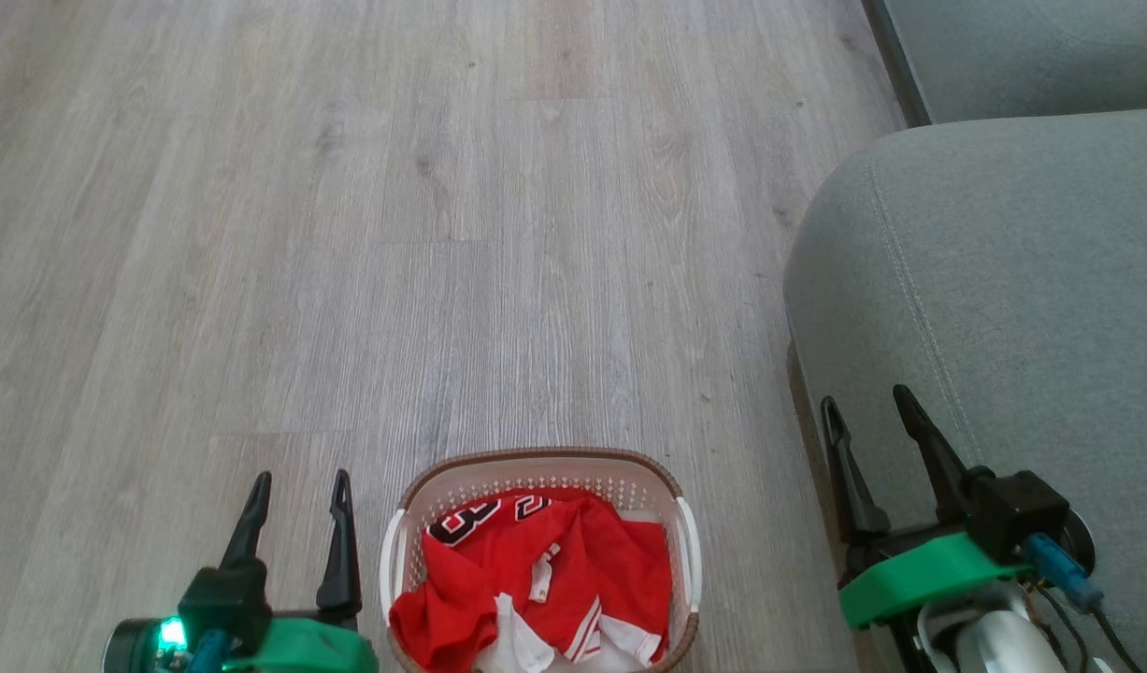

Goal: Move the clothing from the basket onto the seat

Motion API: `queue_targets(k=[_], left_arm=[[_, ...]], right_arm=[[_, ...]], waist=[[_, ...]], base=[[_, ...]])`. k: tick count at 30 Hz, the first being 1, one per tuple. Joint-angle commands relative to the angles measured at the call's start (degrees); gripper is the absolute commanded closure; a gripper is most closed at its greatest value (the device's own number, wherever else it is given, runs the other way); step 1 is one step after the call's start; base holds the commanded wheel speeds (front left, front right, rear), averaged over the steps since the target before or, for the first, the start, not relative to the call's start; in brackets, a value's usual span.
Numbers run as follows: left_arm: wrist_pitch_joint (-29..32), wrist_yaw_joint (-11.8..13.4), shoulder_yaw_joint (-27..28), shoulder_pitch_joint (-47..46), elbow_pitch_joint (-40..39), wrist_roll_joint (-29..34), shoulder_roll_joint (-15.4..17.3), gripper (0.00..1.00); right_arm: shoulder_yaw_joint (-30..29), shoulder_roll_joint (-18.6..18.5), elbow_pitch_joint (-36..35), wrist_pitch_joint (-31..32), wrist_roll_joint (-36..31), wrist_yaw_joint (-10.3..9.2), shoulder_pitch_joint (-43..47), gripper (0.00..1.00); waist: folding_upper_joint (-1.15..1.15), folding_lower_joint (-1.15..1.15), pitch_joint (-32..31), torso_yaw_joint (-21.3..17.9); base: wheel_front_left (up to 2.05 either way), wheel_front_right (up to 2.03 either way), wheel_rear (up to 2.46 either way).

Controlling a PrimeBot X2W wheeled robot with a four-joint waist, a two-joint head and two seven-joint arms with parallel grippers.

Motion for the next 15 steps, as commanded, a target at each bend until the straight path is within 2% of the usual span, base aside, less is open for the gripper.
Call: queue_targets(k=[1, 10, 15], left_arm=[[-0.71, 0.01, 1.89, -1.52, -1.67, -0.06, -0.16, 0.00], [-0.71, -0.21, 1.57, -1.79, -1.53, 0.11, -0.20, 0.00], [-0.71, -0.99, 0.60, -3.83, -0.67, 0.79, -0.21, 0.00]], right_arm=[[1.27, -0.61, -1.81, -0.78, -0.20, -0.01, -2.09, 0.00], [0.82, -0.61, -2.15, -0.78, -0.24, -0.01, -2.30, 0.00], [-0.27, -0.61, -3.09, -0.78, -0.46, -0.01, -3.67, 0.00]], waist=[[0.00, 0.00, 0.06, 0.00], [0.00, 0.00, 1.20, 0.00], [0.00, 0.00, 4.95, -0.13]], base=[[0.00, 0.00, 0.00], [0.00, 0.00, 0.00], [0.00, 0.00, 0.00]])
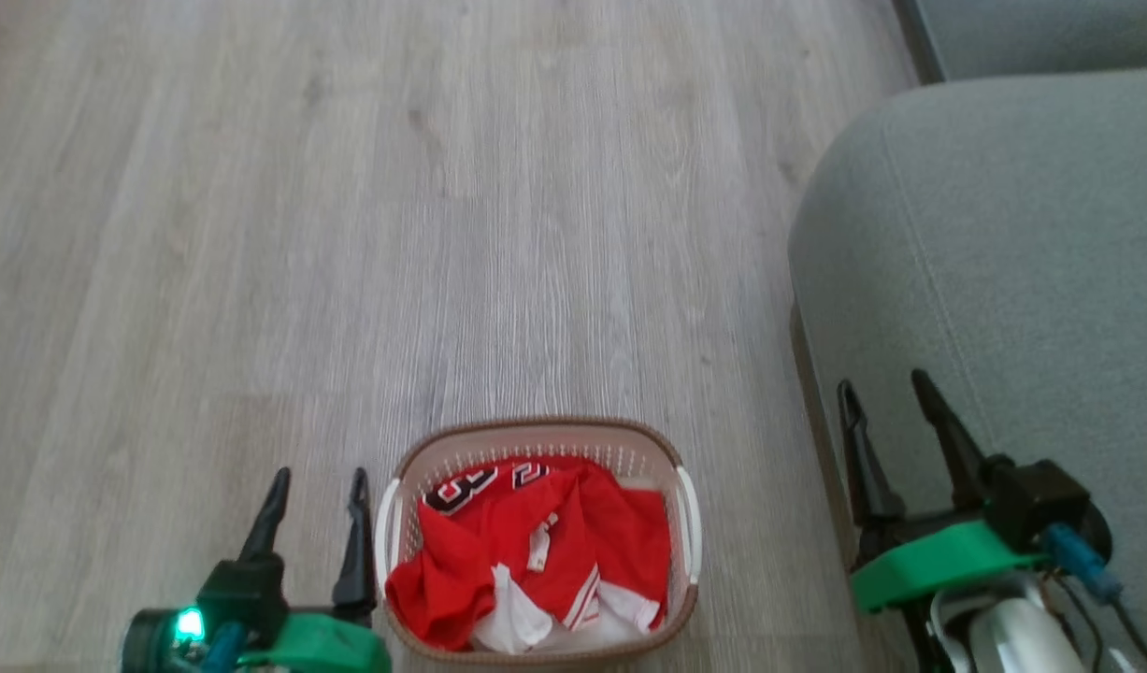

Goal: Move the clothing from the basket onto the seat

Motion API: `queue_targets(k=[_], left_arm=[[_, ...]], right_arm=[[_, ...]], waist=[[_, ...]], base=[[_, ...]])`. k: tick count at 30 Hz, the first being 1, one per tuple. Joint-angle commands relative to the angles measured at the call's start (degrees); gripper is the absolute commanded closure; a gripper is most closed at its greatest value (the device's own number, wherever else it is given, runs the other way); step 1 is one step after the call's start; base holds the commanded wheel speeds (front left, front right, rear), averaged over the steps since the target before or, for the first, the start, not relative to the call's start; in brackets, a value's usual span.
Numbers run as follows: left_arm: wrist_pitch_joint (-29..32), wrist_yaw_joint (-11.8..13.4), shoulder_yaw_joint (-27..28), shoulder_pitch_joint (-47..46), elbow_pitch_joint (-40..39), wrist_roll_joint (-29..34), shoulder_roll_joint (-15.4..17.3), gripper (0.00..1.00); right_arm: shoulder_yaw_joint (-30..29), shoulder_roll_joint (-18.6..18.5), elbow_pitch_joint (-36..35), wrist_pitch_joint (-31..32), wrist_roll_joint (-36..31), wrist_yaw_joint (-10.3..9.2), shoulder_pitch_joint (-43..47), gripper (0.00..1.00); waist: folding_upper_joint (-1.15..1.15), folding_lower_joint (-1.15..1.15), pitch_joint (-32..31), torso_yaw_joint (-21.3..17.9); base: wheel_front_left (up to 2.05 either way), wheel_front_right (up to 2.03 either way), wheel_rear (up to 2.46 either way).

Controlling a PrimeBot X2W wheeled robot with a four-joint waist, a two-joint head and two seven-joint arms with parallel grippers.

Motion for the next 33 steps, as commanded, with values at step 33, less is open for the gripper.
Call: queue_targets(k=[33], left_arm=[[-0.71, -6.78, -16.19, -36.72, 41.54, 3.48, -0.15, 0.00]], right_arm=[[-3.33, -0.61, -8.85, -0.78, -1.38, -0.01, -18.85, 0.00]], waist=[[0.00, 0.00, 36.58, -7.95]], base=[[0.00, 0.00, 0.00]])
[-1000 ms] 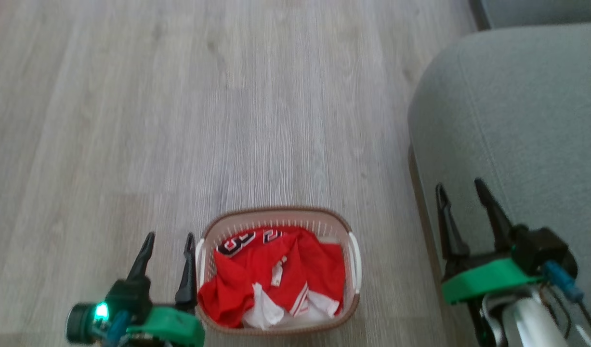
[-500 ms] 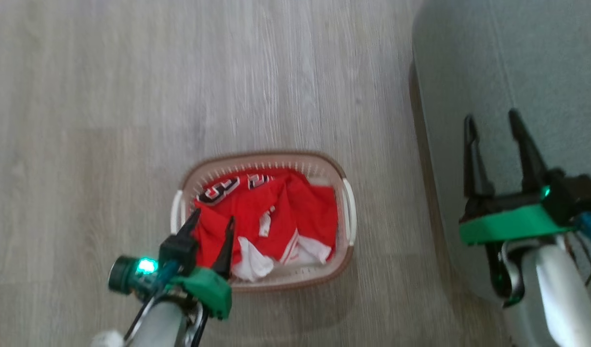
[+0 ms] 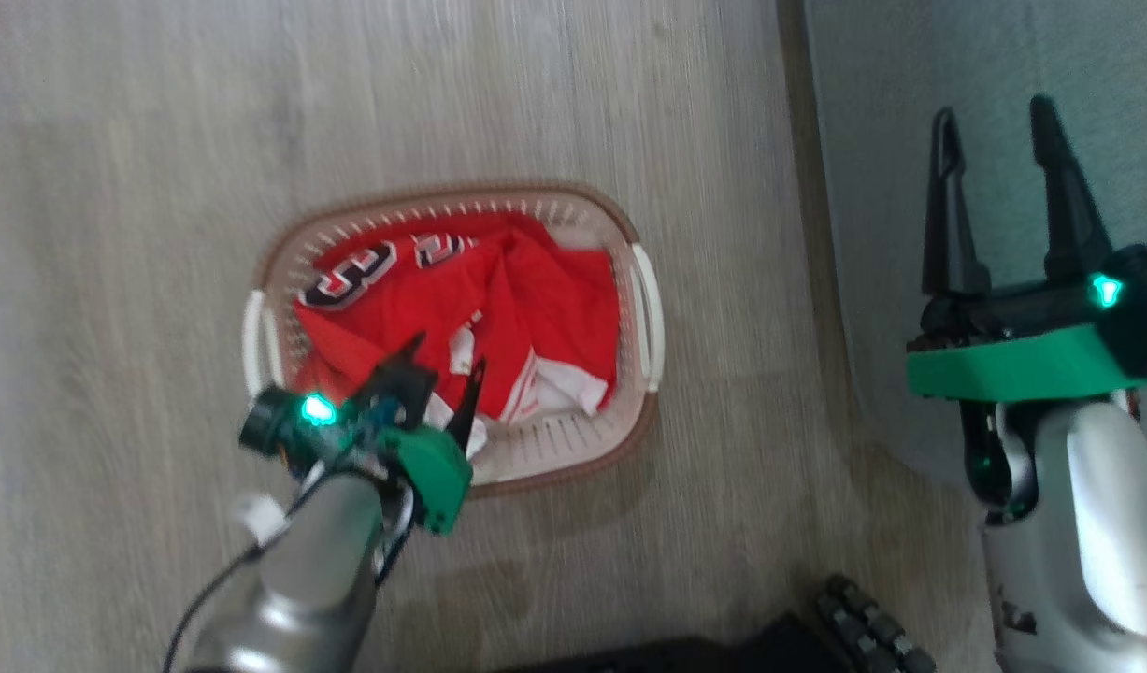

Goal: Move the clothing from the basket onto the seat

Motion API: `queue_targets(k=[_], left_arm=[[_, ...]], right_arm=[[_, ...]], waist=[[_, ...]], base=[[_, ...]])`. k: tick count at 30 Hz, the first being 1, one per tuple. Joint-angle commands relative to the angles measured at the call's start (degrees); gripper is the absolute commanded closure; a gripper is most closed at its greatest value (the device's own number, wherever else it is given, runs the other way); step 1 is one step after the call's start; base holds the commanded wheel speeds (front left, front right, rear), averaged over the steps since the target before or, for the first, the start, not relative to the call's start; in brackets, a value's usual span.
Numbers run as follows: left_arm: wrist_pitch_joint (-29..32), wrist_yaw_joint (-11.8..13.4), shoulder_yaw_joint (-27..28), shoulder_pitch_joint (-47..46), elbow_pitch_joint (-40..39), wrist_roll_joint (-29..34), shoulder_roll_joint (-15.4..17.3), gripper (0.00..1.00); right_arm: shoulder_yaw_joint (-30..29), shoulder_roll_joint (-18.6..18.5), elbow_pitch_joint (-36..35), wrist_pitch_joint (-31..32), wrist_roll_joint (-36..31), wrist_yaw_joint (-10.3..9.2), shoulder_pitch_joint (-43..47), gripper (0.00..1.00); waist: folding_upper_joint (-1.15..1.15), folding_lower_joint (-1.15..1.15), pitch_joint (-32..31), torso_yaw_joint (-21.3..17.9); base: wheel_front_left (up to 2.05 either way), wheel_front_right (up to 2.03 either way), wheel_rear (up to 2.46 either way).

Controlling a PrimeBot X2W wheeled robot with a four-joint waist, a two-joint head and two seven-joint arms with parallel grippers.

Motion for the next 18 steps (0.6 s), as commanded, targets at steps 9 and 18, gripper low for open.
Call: queue_targets(k=[9, 18], left_arm=[[-0.71, 0.96, 0.37, -8.30, 8.68, -0.02, 0.75, 0.00], [-0.71, 2.72, 1.18, -12.12, 13.78, -1.03, 2.07, 0.00]], right_arm=[[1.94, -0.46, -4.98, -0.37, 1.82, -0.01, -2.48, 0.00], [2.61, -0.46, -8.25, -0.37, 2.88, -0.01, -4.02, 0.00]], waist=[[0.00, -0.01, 10.15, -3.52], [0.00, -0.01, 12.72, -5.65]], base=[[0.00, 0.00, 0.00], [0.00, 0.00, 0.00]])
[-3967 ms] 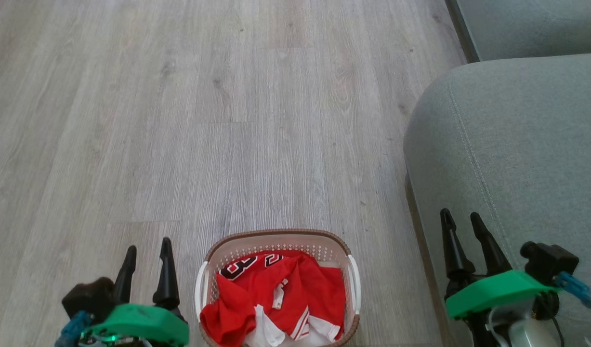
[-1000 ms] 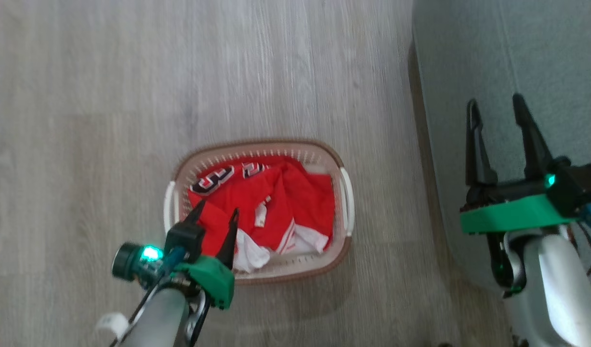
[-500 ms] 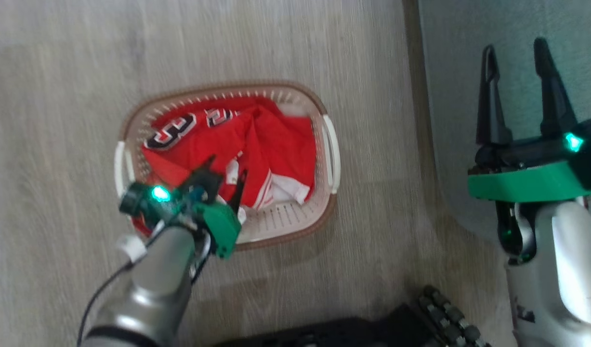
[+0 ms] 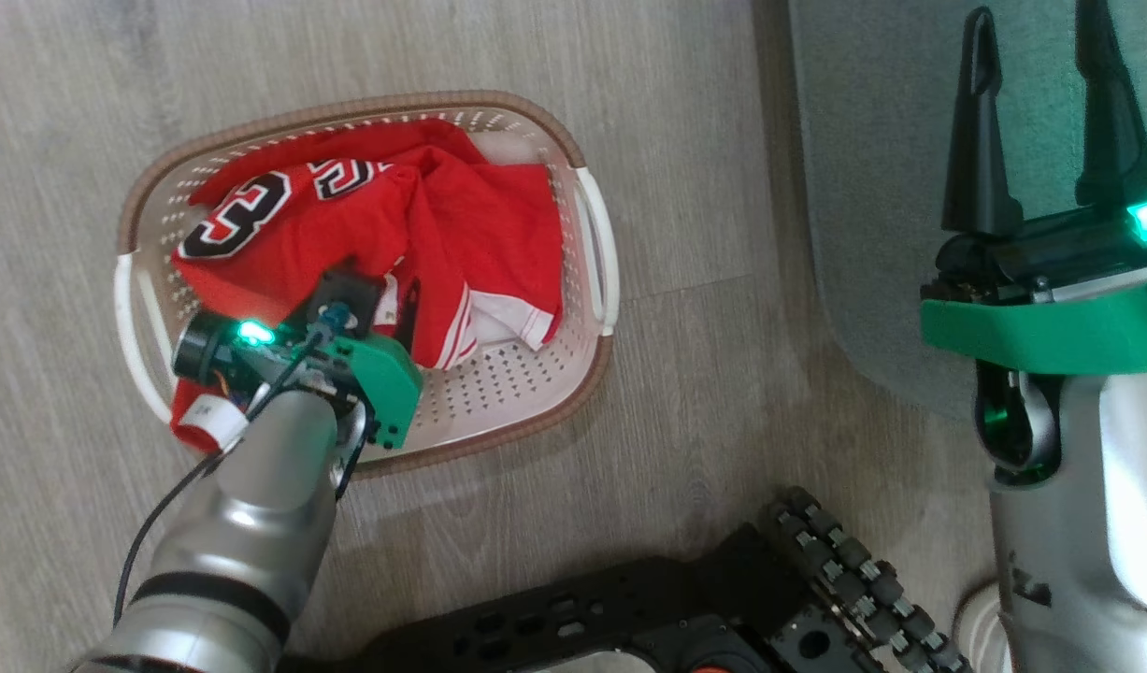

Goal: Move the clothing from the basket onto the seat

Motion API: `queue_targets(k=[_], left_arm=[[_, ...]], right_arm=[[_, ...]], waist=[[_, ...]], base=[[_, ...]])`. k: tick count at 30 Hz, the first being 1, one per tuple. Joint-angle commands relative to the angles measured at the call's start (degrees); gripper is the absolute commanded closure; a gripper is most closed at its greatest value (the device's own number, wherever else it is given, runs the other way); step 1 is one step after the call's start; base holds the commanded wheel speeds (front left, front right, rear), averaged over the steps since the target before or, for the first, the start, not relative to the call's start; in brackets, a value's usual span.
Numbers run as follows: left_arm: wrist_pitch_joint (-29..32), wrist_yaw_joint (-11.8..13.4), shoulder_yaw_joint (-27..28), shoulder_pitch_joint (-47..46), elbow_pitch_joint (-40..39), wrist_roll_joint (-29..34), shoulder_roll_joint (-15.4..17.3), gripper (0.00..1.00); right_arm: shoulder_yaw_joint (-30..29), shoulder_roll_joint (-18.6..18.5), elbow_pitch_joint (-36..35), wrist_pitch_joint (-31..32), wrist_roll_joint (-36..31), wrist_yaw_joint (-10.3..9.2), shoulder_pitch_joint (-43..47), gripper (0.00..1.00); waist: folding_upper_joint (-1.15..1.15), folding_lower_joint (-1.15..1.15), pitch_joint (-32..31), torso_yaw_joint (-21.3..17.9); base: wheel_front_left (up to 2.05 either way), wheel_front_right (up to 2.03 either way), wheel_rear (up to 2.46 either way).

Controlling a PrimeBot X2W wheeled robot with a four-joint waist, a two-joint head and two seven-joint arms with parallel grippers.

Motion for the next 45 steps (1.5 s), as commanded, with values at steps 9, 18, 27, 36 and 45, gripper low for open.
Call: queue_targets(k=[9, 18, 27, 36, 45], left_arm=[[-0.71, 3.06, 2.72, -0.46, 0.61, -2.17, 1.65, 0.60], [-0.71, 3.94, 3.54, -0.42, -0.36, -3.70, 1.52, 1.00], [-0.71, 1.81, 5.52, 4.91, -9.37, -6.72, 0.87, 1.00], [-0.71, -0.44, 5.61, 9.92, -18.06, -7.04, 0.39, 1.00], [-0.71, -2.99, 7.07, 14.24, -25.25, -9.49, -0.08, 1.00]], right_arm=[[2.25, -0.43, -4.44, -0.37, 0.62, -0.01, 0.12, 0.00], [2.42, -0.43, -3.75, -0.37, 0.20, -0.01, -0.24, 0.00], [2.90, -0.43, 0.65, -0.37, -0.49, -0.01, 0.95, 0.00], [2.94, -0.43, 5.82, -0.37, -1.31, -0.01, 4.09, 0.00], [2.07, -0.43, 11.50, -0.37, -2.25, -0.01, 11.73, 0.00]], waist=[[0.00, -0.01, 1.67, -1.56], [0.00, -0.01, 0.05, -0.61], [0.00, -0.01, -8.80, 1.75], [0.00, -0.01, -20.86, 4.31], [0.00, -0.01, -36.50, 6.65]], base=[[0.00, 0.00, 0.00], [0.00, 0.00, 0.00], [0.00, 0.00, 0.00], [0.00, 0.00, 0.00], [0.00, 0.00, 0.00]])
